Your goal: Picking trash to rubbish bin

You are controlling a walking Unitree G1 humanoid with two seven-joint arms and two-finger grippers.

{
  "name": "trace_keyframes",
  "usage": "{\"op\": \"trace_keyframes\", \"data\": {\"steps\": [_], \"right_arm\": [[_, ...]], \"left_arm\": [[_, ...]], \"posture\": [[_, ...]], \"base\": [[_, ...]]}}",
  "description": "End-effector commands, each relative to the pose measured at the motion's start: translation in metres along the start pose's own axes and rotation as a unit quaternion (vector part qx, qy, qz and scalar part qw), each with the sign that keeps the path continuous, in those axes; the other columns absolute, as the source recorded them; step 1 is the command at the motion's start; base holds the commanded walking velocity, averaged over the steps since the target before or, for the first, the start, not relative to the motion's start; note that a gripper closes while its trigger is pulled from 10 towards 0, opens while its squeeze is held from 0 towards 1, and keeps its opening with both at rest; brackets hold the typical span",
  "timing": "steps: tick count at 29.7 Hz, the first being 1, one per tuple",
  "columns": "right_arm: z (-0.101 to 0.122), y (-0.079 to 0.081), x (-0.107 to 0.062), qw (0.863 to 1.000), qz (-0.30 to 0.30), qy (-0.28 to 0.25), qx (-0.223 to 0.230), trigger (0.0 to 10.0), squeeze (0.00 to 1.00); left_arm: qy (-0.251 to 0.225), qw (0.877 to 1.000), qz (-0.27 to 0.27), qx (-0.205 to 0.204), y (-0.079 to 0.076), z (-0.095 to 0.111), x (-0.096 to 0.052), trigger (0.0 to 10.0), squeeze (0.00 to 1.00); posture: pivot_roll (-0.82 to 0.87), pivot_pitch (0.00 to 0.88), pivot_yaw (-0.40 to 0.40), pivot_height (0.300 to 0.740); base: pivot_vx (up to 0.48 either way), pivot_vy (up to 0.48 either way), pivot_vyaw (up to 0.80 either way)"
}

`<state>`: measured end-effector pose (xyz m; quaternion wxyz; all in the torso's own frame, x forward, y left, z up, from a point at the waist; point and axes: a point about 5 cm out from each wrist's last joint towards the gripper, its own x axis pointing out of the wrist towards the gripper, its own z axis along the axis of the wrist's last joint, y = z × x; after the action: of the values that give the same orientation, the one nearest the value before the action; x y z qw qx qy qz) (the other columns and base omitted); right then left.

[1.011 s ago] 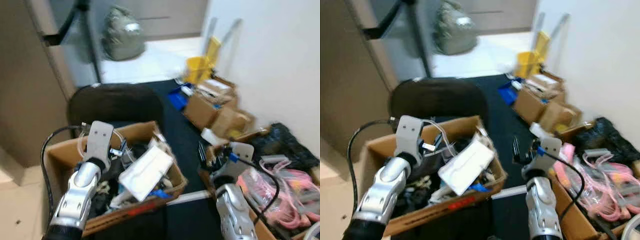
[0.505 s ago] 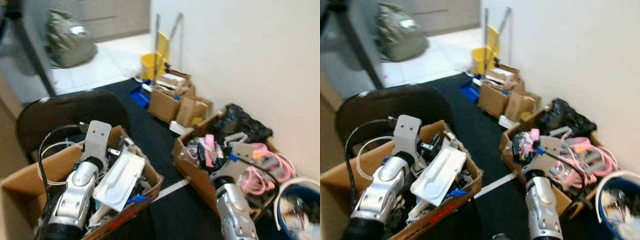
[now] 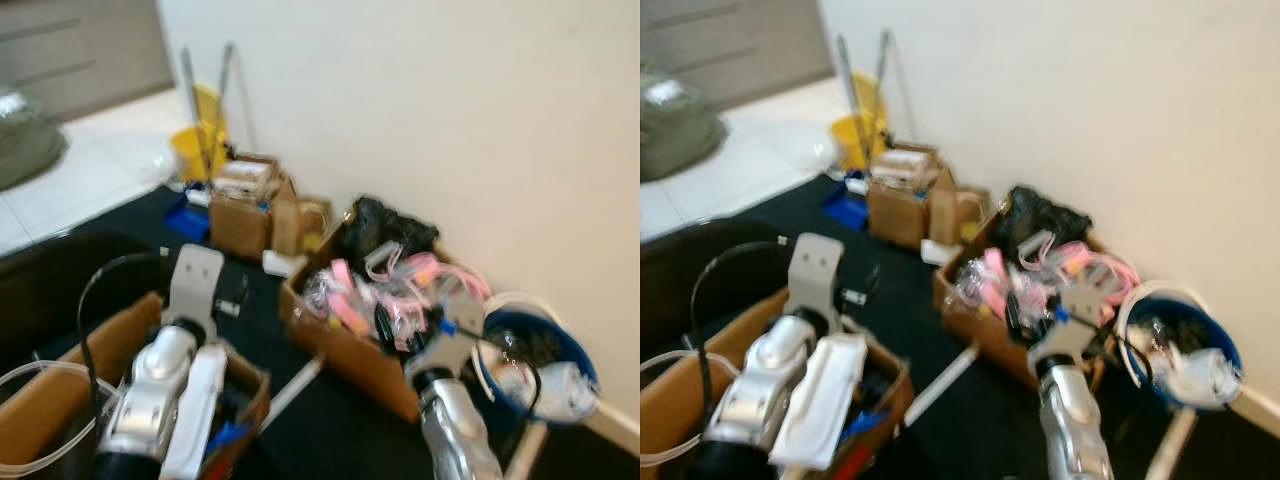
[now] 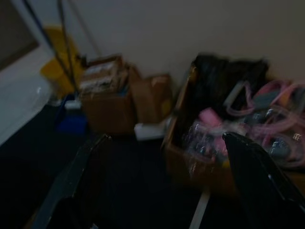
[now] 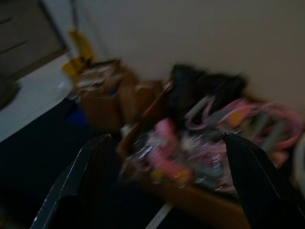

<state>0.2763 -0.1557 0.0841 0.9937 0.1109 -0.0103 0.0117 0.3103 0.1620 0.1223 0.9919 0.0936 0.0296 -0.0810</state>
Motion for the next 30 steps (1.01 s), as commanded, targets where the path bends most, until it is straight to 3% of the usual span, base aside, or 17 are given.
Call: {"op": "trace_keyframes", "data": {"steps": [1,12,30], "right_arm": [[-0.002,0.000,-0.001,1.000,-0.009,0.005,0.008,10.0,0.00],[-0.003,-0.012,-0.006,0.999,-0.046,0.005,0.008,10.0,0.00],[-0.009,-0.016,-0.018,0.997,-0.071,0.017,0.003,10.0,0.00]], "left_arm": [[0.008,1.000,0.011,-0.001,0.006,-0.004,-0.002,10.0,0.00],[0.011,1.000,0.010,-0.014,0.005,-0.007,-0.002,10.0,0.00],[0.012,1.000,0.001,-0.010,0.004,-0.006,0.000,10.0,0.00]], "posture": [[0.02,0.066,0.023,0.740],[0.00,0.078,0.059,0.740],[0.00,0.084,0.075,0.740]], "base": [[0.000,0.000,-0.80],[0.000,0.000,-0.80],[0.000,0.000,-0.80]]}}
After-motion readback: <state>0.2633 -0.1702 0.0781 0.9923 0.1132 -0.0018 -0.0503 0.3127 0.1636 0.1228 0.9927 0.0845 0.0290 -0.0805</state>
